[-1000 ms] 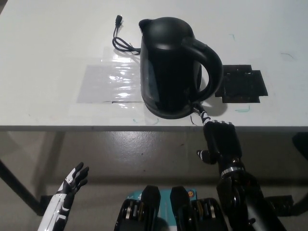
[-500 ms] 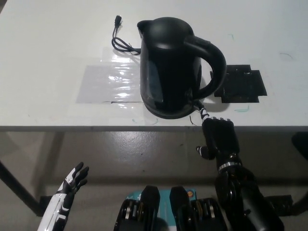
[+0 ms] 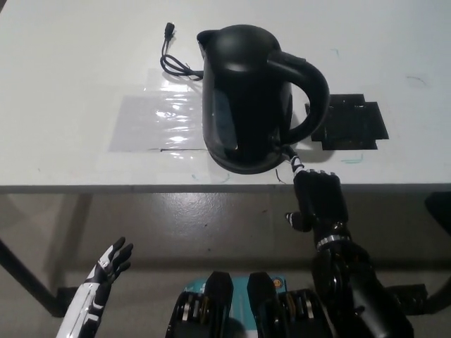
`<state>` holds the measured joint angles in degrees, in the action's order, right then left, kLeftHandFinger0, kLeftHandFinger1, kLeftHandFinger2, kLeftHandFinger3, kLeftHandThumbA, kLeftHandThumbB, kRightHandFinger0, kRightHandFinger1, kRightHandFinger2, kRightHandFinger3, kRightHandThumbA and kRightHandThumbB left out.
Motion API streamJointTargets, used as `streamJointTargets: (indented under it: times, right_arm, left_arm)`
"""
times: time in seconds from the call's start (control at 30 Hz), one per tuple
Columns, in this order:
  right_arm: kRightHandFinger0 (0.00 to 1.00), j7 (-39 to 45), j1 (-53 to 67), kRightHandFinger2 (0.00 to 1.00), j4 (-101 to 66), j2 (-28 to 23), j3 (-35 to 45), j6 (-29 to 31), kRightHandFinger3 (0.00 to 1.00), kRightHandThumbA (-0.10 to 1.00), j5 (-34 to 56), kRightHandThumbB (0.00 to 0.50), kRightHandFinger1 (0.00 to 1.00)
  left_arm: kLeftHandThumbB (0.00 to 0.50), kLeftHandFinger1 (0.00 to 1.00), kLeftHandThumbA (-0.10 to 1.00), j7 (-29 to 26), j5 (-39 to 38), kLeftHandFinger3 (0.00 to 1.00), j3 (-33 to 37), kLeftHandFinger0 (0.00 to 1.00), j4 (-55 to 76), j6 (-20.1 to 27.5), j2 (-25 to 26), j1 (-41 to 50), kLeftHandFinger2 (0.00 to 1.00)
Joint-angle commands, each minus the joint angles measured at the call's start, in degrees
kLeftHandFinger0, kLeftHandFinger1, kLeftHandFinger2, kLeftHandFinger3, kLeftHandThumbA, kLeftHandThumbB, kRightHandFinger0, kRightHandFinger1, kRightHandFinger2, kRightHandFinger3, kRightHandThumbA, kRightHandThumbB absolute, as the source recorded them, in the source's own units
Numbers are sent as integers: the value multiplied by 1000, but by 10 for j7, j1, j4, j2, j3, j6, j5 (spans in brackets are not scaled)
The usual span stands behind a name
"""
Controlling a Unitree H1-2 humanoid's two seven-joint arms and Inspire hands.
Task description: A kettle is kept at the center of the table close to the robot and the robot uses its right index finger to press downwards on the transparent start boiling button
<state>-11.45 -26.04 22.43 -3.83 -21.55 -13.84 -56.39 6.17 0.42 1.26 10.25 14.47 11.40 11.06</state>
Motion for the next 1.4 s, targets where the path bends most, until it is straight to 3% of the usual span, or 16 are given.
streamJointTargets:
  times: [0.0,0.03,0.07,0.1,0.13,0.17,0.2,0.27,0.43,0.57,0.73,0.77,0.87,0.97,1.27,1.37]
  right_arm:
    - [0,-10,20,0,-84,-9,-8,24,1000,975,12,247,0]
    - [0,-8,34,0,-122,-10,-5,32,1000,1000,23,255,0]
    - [53,-1,48,182,-159,-11,-2,40,1000,1000,36,277,101]
    - [189,4,57,394,-184,-12,-1,44,1000,1000,44,292,288]
    - [210,7,64,446,-200,-13,-2,46,1000,1000,48,294,294]
    - [725,10,84,986,-244,-15,-4,53,1000,1000,53,312,779]
    - [883,-2,104,1000,-283,-18,-6,72,1000,1000,58,304,901]
    - [1000,-32,134,1000,-321,-21,-7,115,1000,1000,77,285,1000]
    - [1000,-83,214,1000,-396,-37,-7,216,1000,1000,118,273,1000]
    - [1000,-76,250,1000,-424,-47,0,259,1000,1000,166,247,1000]
    - [1000,-102,285,1000,-449,-63,15,307,1000,1000,171,251,1000]
    - [1000,-115,290,1000,-453,-71,16,341,1000,1000,179,219,1000]
    - [1000,-151,301,1000,-455,-77,24,394,1000,1000,169,220,1000]
    - [1000,-181,304,1000,-436,-84,31,408,1000,1000,165,197,1000]
    - [1000,-236,292,1000,-309,-117,19,408,1000,1000,238,215,1000]
    - [1000,-251,290,1000,-274,-124,2,408,1000,1000,261,234,1000]
  left_arm:
    - [266,1000,1000,9,-7,1000,0,1000,15,19,6,-4,1000]
    - [259,1000,1000,9,-6,1000,0,1000,13,20,6,-5,1000]
    - [255,1000,1000,9,-3,1000,0,1000,12,23,6,-7,1000]
    - [254,1000,1000,8,-2,1000,0,1000,11,24,6,-7,1000]
    - [255,1000,1000,9,-2,1000,0,1000,11,24,6,-6,1000]
    - [263,1000,1000,9,-6,1000,-1,1000,10,22,6,-7,1000]
    - [259,1000,1000,10,-8,1000,-1,1000,9,21,7,-8,1000]
    - [264,1000,1000,11,-10,1000,-1,1000,13,16,7,-7,1000]
    - [267,1000,1000,11,-8,1000,-1,1000,8,17,7,-9,1000]
    - [272,1000,1000,12,-10,1000,0,1000,12,10,7,-8,1000]
    - [264,1000,1000,13,-12,1000,1,1000,5,19,7,-8,1000]
    - [257,1000,1000,14,-13,1000,1,1000,4,23,8,-9,1000]
    - [257,1000,1000,14,-14,1000,0,1000,4,24,9,-7,1000]
    - [254,1000,1000,14,-12,1000,1,1000,2,28,10,-4,1000]
    - [273,1000,1000,14,-15,1000,1,1000,2,27,6,-2,1000]
    - [256,1000,1000,18,-14,1000,3,1000,-7,34,8,-5,1000]
